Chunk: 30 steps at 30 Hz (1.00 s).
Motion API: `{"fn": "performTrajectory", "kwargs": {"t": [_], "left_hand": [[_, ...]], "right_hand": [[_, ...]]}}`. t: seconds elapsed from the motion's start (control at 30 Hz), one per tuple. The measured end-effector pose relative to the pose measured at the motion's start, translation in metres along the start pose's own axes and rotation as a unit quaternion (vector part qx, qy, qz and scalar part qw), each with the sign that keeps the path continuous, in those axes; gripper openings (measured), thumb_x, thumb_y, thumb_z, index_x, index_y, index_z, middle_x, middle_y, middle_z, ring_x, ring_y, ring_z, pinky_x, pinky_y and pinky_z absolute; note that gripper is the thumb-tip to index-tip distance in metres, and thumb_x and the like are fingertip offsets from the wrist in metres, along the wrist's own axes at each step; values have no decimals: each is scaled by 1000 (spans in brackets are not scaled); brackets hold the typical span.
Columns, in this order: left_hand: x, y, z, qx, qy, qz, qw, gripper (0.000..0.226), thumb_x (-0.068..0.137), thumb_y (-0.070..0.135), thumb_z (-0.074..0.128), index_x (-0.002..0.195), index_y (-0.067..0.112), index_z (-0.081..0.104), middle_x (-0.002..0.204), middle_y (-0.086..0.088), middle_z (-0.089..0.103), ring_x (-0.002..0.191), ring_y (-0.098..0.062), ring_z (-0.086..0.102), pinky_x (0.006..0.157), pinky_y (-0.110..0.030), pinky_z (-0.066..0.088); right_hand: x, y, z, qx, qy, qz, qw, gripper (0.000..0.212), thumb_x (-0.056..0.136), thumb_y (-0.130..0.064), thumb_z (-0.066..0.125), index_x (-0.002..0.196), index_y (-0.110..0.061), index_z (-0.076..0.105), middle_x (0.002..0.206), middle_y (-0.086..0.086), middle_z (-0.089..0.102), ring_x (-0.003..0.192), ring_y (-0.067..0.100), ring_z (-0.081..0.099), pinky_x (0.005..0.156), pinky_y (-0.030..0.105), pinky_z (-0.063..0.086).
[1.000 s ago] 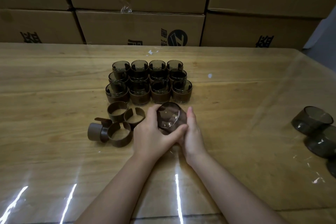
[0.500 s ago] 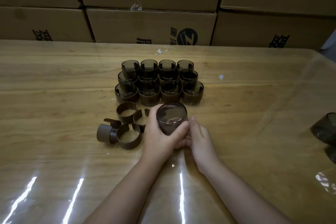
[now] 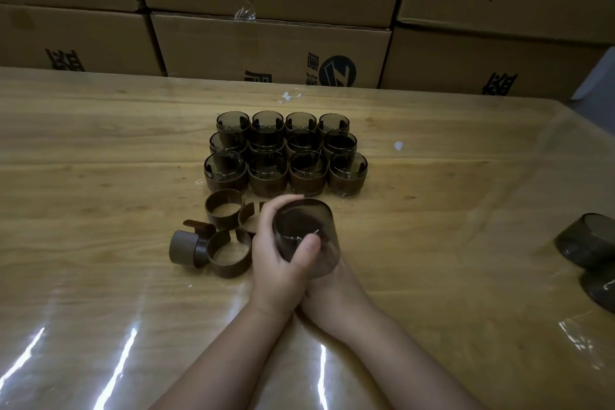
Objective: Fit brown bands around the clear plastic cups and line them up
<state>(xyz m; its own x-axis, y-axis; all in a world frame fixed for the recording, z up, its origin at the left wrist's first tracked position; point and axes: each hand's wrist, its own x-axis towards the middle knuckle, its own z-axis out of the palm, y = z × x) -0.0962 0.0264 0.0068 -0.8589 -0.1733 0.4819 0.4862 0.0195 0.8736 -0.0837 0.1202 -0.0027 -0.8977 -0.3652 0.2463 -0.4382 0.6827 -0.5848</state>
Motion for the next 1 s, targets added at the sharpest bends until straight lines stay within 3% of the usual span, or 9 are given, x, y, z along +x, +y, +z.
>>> {"fn": "performTrajectory", "kwargs": {"t": [0.13, 0.27, 0.4, 0.47, 0.53, 0.63, 0.7, 0.83, 1.0], "left_hand": [[-4, 5, 0, 37, -25, 37, 998, 58, 80, 69, 54, 115, 23, 49, 109, 29, 59, 94, 5, 60, 80, -9, 44], [-5, 6, 0, 45, -23, 64, 997, 61, 79, 69, 55, 119, 24, 43, 113, 33, 54, 97, 6, 58, 82, -11, 45], [-4, 1, -1, 35, 16, 68, 997, 61, 71, 52, 67, 119, 27, 40, 113, 26, 56, 99, 1, 59, 85, -16, 47], [-3, -2, -1, 30, 21, 41, 998, 60, 66, 43, 68, 118, 30, 42, 113, 19, 59, 101, -5, 61, 87, -24, 49], [0, -2, 0, 19, 16, -10, 1000, 61, 63, 43, 72, 118, 35, 45, 113, 5, 62, 104, -16, 63, 89, -33, 51], [6, -2, 0, 5, -17, -76, 997, 62, 62, 45, 72, 119, 44, 46, 108, 20, 63, 102, -1, 62, 82, -19, 51], [9, -4, 0, -32, -35, -123, 991, 63, 65, 40, 77, 119, 44, 45, 104, 29, 61, 97, 2, 63, 70, -24, 56], [12, -7, -1, -92, -57, -217, 970, 64, 61, 36, 83, 115, 48, 50, 104, 14, 64, 95, -12, 68, 63, -33, 59], [13, -12, -1, -65, -46, -236, 968, 43, 75, 47, 65, 116, 43, 53, 108, 7, 65, 101, -16, 66, 69, -35, 59]], "right_hand": [[5, 2, -2, 52, -33, 3, 998, 36, 90, -34, 45, 123, -29, 56, 117, -16, 55, 107, -1, 47, 90, 7, 31], [16, 7, -2, 62, -44, 2, 997, 28, 95, -25, 53, 123, -20, 59, 122, -6, 59, 109, 5, 50, 95, 13, 36], [15, 11, -8, 128, 51, 51, 989, 26, 87, -36, 56, 112, -31, 61, 107, -20, 63, 96, -6, 57, 78, 9, 43], [10, 24, -16, 120, 131, 72, 981, 14, 88, -13, 61, 100, -20, 63, 98, -14, 61, 89, -1, 57, 74, 15, 45], [3, 37, -25, 72, 196, 80, 975, 25, 87, 2, 60, 88, -23, 60, 92, -9, 57, 83, 2, 55, 71, 14, 43], [-11, 47, -35, 112, 224, 124, 960, 43, 88, -2, 64, 93, -43, 51, 90, -15, 59, 80, 0, 58, 67, 9, 45], [-15, 50, -36, 148, 260, 126, 946, 50, 88, 1, 63, 103, -45, 51, 96, -12, 59, 81, 2, 59, 69, 9, 47], [-13, 43, -39, 46, 335, -2, 941, 17, 86, 2, 61, 99, -6, 67, 98, -1, 54, 80, 6, 56, 68, 9, 46], [-15, 38, -39, -14, 316, -88, 945, 17, 85, -6, 54, 93, 0, 67, 97, 3, 54, 84, 13, 55, 69, 9, 44]]}}
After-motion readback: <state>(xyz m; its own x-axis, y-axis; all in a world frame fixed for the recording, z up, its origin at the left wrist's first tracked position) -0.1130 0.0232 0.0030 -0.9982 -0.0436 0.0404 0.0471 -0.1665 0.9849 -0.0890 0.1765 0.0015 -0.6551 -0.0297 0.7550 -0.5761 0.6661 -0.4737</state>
